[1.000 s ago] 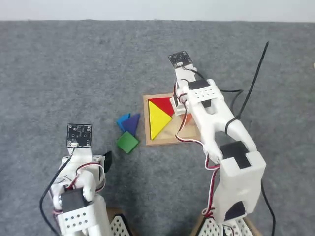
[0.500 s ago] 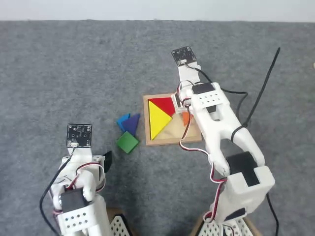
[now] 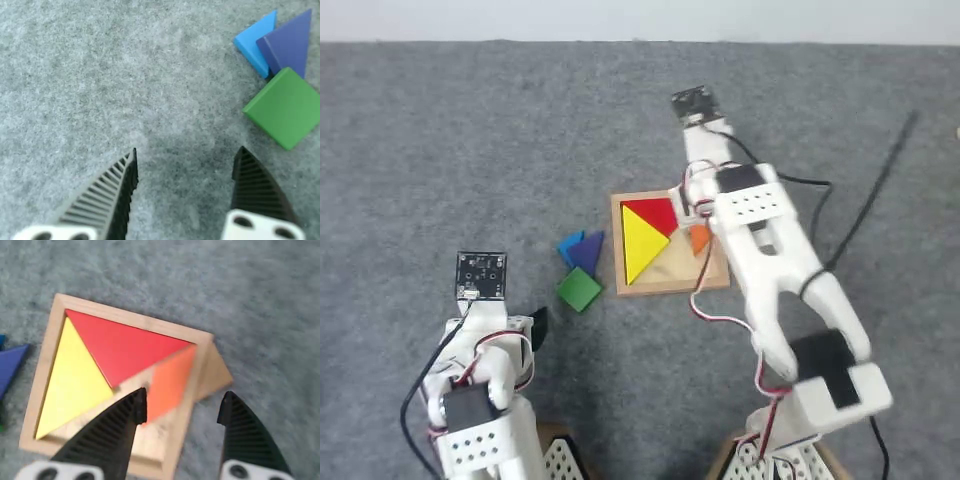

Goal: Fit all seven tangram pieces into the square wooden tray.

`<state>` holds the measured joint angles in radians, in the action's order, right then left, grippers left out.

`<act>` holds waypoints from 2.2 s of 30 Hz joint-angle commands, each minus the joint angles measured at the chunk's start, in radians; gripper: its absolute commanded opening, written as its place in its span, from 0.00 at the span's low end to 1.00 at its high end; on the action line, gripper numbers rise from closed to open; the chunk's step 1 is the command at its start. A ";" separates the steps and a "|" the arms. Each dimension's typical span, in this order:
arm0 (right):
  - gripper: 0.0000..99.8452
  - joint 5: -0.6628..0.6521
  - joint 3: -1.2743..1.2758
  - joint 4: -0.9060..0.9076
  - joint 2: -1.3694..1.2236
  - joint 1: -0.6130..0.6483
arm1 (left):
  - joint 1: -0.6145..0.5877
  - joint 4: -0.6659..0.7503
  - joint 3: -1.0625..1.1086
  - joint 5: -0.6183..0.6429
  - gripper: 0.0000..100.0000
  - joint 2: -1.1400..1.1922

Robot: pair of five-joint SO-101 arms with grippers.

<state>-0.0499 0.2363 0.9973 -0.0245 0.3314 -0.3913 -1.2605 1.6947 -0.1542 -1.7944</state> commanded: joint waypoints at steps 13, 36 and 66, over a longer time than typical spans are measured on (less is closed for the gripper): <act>0.23 -0.115 0.545 -0.031 0.515 -0.331 | 0.018 -0.003 -0.012 0.005 0.30 -0.021; 0.23 -0.206 0.936 -0.217 0.674 -0.486 | 0.204 0.187 -0.054 -0.209 0.30 -0.021; 0.23 -0.086 0.273 -0.102 0.205 -0.148 | 0.091 0.126 -0.012 -0.195 0.30 -0.020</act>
<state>-0.1680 0.7150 0.9007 0.3544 0.1672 -0.2793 -1.1561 1.6916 -0.3552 -1.7944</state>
